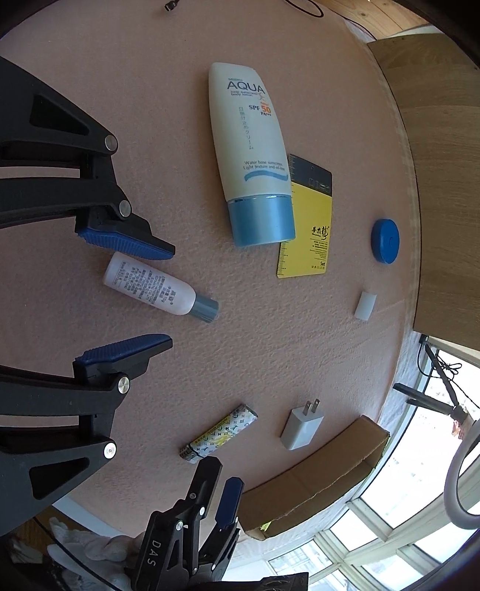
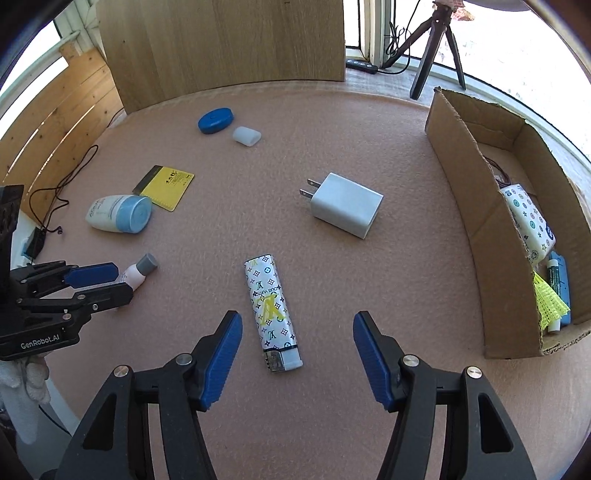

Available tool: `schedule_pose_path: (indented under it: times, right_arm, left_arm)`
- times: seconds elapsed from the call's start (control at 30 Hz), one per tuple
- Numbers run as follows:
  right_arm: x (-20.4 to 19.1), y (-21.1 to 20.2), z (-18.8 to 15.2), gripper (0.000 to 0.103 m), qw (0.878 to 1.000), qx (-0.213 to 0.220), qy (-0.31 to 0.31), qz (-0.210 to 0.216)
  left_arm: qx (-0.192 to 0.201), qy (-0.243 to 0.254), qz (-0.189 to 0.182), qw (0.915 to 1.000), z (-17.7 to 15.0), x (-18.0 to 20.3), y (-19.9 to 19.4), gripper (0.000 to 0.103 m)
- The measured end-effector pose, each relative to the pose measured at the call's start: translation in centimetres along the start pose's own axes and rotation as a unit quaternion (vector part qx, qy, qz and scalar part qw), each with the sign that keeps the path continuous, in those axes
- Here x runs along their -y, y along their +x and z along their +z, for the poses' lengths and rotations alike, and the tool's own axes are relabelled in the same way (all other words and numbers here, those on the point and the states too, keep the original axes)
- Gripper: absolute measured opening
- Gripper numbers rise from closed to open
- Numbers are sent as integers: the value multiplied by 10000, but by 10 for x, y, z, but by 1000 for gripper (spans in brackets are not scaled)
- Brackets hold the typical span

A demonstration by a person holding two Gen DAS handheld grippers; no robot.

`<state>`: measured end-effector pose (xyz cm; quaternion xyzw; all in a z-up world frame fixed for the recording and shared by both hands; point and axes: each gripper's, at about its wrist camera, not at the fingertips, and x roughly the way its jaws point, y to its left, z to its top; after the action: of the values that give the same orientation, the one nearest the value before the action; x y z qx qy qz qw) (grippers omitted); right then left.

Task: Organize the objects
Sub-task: 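Grasp the patterned lighter with the right tool while the left tool grasps the lotion bottle, then carry the lighter and lotion bottle into the box and release both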

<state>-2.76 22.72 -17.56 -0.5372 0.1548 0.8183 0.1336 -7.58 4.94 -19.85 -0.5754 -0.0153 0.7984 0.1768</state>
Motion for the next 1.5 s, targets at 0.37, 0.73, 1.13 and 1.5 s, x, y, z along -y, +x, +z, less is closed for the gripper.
schedule_pose_path:
  times: [0.37, 0.73, 1.13, 1.5]
  right_arm:
    - [-11, 19, 5, 45, 9994, -241, -239, 2]
    - [-25, 31, 3, 21, 9969, -374, -651, -224]
    - [-12, 14, -8, 21, 9990, -189, -412, -23]
    - [42, -45, -13, 21, 9993, 365, -15, -43]
  left_arm:
    - [-61, 67, 77, 9999, 1, 7, 13, 33]
    - [3, 132, 154, 9998, -6, 7, 12, 22]
    - [74, -118, -145, 9998, -5, 15, 5, 22]
    - [407, 3, -472, 9981, 26, 54, -11, 22]
